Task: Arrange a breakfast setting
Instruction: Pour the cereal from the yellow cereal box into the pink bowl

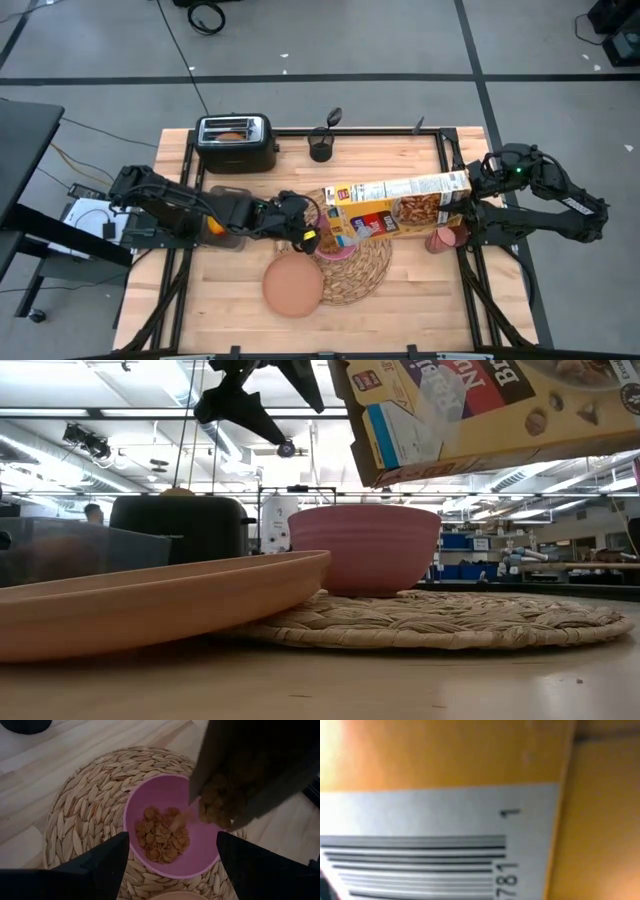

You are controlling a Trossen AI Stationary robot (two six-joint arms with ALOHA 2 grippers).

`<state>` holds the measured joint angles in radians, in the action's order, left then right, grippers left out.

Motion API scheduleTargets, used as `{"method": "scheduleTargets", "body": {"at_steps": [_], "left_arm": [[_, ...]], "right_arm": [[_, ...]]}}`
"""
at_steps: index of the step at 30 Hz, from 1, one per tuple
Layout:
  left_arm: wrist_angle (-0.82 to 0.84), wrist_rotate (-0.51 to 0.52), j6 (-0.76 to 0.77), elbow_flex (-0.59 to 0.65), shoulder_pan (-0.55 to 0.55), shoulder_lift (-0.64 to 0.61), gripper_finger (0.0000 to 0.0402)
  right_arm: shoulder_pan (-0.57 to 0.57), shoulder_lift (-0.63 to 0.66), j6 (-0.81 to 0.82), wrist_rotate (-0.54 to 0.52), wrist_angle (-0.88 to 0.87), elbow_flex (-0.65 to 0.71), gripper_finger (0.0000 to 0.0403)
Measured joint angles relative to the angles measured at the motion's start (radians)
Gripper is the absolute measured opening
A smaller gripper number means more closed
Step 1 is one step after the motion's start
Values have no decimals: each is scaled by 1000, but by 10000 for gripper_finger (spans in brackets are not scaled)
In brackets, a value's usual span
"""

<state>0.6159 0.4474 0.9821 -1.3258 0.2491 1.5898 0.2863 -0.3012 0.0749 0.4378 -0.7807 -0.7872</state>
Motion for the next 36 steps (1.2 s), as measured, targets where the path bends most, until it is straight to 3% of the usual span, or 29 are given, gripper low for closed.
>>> {"method": "scheduleTargets", "body": {"at_steps": [8,36], "left_arm": [[-104,-27,-51,0,-12,0,306],[-94,-49,-52,0,-28,1,306]], "right_arm": [[0,0,-27,-30,0,0,256],[0,-46,-154,-36,-27,0,256]]}}
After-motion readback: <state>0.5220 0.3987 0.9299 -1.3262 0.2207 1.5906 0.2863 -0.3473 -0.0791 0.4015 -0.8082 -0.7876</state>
